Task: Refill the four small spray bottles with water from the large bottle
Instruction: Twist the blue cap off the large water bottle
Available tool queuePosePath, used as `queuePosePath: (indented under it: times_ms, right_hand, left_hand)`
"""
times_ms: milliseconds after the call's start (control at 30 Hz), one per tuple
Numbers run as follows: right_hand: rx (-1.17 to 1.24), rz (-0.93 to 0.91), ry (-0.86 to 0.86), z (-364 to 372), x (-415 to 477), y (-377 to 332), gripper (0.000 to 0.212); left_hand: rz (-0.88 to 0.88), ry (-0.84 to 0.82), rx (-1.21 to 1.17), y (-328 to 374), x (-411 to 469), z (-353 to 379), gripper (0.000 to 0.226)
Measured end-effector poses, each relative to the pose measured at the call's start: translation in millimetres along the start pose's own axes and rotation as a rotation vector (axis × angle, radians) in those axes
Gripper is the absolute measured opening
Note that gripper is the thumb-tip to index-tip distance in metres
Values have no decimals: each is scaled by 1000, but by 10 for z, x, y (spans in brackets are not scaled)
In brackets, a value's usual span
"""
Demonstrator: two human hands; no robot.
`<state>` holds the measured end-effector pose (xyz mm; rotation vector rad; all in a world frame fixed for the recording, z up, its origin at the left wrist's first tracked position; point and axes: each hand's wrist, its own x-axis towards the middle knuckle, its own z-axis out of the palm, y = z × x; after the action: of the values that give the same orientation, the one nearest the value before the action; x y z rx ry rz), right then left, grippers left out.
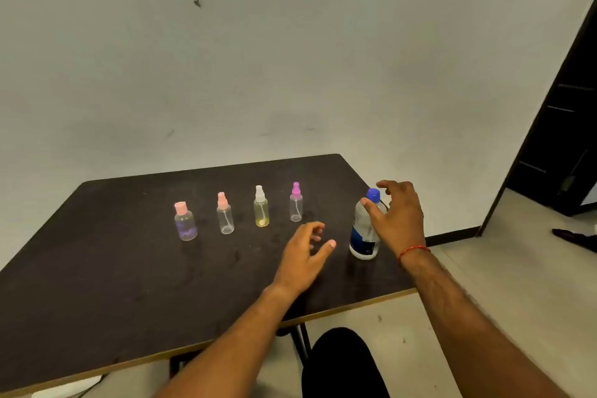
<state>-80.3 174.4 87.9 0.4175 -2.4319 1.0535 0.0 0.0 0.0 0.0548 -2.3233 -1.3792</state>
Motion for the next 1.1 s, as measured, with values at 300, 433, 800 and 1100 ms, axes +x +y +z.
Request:
queuePosePath:
  times_ms: [300, 433, 800, 1100]
  right_hand:
    - [4, 84, -77, 53, 191, 75, 37]
    - [24, 88, -58, 67, 219, 83, 32]
    - [114, -34, -256, 239, 291, 22, 32]
    - [63, 35, -170, 319, 330, -79, 36]
  left_hand:
    - [-193, -164, -84, -29, 264, 757, 103]
    - [-176, -145, -129, -12, 373, 907, 83]
    - [-131, 76, -154, -181, 413, 796, 69]
    - [-134, 117, -148, -173, 404, 802, 70]
